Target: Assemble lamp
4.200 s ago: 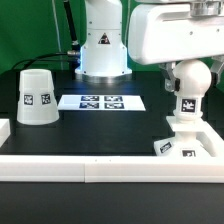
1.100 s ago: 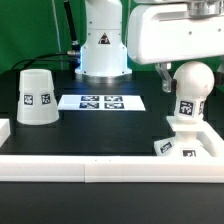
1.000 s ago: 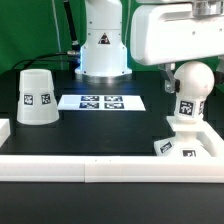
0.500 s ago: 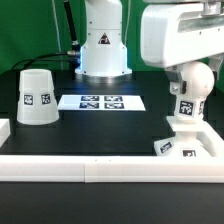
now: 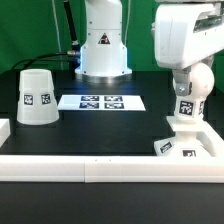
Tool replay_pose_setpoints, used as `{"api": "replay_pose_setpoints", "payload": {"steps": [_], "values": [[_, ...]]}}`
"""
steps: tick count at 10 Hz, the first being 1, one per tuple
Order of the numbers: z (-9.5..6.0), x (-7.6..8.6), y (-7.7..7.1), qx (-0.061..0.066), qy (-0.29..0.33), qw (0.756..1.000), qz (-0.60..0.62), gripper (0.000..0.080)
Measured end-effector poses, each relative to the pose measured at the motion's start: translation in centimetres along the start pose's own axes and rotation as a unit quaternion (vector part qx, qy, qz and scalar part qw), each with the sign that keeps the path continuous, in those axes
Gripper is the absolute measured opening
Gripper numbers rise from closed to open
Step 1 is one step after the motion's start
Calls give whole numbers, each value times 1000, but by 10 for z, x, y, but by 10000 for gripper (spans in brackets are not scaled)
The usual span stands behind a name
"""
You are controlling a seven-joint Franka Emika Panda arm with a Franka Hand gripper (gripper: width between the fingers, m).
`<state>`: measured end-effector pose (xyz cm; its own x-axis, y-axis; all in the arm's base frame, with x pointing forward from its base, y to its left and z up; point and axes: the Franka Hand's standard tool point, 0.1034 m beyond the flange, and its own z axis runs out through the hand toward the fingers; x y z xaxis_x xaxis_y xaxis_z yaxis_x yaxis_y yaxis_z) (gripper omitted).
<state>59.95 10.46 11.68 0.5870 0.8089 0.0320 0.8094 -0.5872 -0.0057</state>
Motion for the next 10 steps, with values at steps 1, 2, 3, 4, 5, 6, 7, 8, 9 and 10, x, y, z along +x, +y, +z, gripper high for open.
{"api": "replay_pose_setpoints", "payload": {"steps": [1,2,3,4,5,6,7,8,9,10], "values": [[0,0,0,0,0,1000,2,690],[0,0,0,0,0,1000,14,577],[0,0,0,0,0,1000,14,577],[0,0,0,1,1,1000,27,578],[0,-1,1,2,2,997,76,578],[0,-1,1,2,3,995,102,578],[0,-1,1,3,5,989,148,578],[1,-1,2,3,7,982,191,578],[0,-1,2,3,8,970,243,579],[0,-1,2,3,8,960,279,580]]}}
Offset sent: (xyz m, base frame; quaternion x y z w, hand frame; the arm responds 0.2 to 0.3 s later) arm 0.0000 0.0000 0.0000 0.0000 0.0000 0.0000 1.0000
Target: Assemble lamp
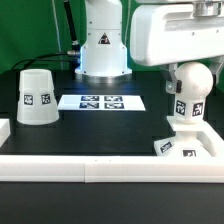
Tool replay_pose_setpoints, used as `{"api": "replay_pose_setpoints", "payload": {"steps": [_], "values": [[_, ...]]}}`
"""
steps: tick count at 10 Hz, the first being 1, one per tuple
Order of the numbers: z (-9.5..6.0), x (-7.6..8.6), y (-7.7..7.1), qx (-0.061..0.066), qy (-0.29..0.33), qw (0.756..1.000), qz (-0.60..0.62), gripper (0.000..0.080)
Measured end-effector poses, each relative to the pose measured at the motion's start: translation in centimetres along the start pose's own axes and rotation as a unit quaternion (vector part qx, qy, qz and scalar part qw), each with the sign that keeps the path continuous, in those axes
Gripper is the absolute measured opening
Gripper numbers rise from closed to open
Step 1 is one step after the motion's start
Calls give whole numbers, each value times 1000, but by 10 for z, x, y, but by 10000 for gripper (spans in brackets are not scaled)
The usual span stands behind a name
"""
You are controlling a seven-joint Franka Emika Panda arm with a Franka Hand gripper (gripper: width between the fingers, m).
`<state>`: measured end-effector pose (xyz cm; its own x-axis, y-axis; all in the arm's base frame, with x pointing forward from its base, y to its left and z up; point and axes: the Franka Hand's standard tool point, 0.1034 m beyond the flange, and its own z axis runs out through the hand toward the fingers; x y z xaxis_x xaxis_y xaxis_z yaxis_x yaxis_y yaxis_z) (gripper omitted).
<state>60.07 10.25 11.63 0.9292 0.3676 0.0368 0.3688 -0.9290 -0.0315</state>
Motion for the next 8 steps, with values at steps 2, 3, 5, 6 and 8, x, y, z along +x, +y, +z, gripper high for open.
{"api": "replay_pose_setpoints", "payload": {"steps": [2,3,5,6,8], "values": [[0,0,1,0,0,997,81,580],[0,0,1,0,0,992,127,580],[0,0,2,0,0,979,203,580],[0,-1,3,2,0,968,253,580],[1,-2,4,5,-1,941,339,580]]}}
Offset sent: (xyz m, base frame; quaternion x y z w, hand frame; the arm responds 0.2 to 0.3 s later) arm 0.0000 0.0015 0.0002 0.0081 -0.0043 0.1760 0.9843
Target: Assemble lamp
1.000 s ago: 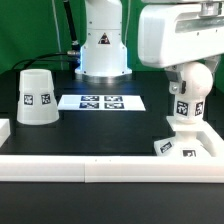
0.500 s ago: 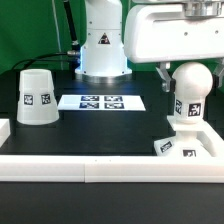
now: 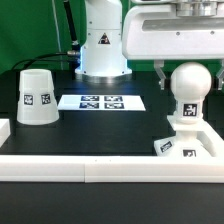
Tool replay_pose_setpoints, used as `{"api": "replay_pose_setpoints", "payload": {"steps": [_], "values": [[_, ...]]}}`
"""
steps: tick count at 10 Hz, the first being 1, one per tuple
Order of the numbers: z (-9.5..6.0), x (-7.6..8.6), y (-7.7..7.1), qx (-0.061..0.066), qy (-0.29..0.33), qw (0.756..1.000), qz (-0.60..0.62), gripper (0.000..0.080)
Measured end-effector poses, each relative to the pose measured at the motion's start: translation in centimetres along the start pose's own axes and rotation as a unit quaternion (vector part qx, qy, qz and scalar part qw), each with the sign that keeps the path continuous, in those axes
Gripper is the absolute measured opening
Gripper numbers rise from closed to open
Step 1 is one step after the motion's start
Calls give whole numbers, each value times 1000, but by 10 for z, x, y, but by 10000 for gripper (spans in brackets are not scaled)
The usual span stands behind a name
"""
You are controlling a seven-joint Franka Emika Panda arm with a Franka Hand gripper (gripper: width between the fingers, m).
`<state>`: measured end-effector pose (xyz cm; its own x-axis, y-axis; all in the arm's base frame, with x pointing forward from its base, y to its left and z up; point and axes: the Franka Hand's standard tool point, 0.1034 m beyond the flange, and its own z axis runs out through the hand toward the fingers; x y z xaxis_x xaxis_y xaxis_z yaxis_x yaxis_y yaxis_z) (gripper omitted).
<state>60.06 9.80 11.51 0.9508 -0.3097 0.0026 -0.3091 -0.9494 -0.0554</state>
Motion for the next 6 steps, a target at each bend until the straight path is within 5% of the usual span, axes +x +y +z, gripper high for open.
{"api": "replay_pose_setpoints", "payload": {"steps": [6], "values": [[1,-3,-4,15,-13,965,263,580]]}}
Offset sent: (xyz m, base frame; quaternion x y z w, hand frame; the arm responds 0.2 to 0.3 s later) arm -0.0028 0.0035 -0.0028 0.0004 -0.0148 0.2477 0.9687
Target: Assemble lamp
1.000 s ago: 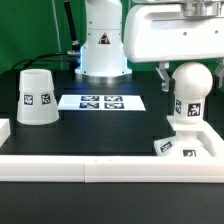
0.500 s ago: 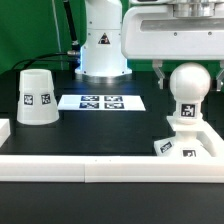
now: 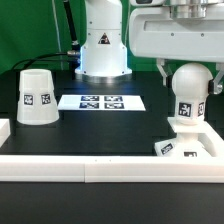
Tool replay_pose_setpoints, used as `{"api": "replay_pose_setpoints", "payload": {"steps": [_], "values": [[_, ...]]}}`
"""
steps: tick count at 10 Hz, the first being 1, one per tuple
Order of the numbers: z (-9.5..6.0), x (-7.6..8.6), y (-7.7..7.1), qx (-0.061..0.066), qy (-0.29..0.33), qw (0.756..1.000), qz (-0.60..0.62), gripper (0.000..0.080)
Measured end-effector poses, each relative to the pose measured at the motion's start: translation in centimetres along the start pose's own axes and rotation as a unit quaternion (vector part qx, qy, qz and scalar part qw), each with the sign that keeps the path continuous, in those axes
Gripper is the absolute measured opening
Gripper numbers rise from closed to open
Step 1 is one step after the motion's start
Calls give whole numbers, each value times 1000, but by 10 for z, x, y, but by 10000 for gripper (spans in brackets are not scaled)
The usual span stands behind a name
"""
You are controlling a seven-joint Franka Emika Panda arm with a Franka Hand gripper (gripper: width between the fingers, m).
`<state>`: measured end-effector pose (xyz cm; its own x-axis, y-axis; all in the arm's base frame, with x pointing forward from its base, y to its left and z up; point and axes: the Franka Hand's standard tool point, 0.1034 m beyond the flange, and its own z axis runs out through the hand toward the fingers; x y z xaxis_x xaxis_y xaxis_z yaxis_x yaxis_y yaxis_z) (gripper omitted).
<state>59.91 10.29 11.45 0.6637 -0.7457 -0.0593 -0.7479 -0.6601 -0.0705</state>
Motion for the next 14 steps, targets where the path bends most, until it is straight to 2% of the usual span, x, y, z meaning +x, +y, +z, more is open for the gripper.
{"api": "replay_pose_setpoints", "payload": {"steps": [2,4,5,6,7,10,13,14], "values": [[-1,0,-1,9,-14,996,91,580],[-1,0,-2,11,-18,992,125,580],[-1,-1,-2,11,-18,993,116,642],[-1,0,-2,12,-18,995,94,642],[-1,0,-2,12,-18,997,71,692],[-3,0,-4,13,-16,999,-43,698],[-3,0,-4,14,-13,988,-151,699],[-3,0,-4,8,-8,976,-216,699]]}}
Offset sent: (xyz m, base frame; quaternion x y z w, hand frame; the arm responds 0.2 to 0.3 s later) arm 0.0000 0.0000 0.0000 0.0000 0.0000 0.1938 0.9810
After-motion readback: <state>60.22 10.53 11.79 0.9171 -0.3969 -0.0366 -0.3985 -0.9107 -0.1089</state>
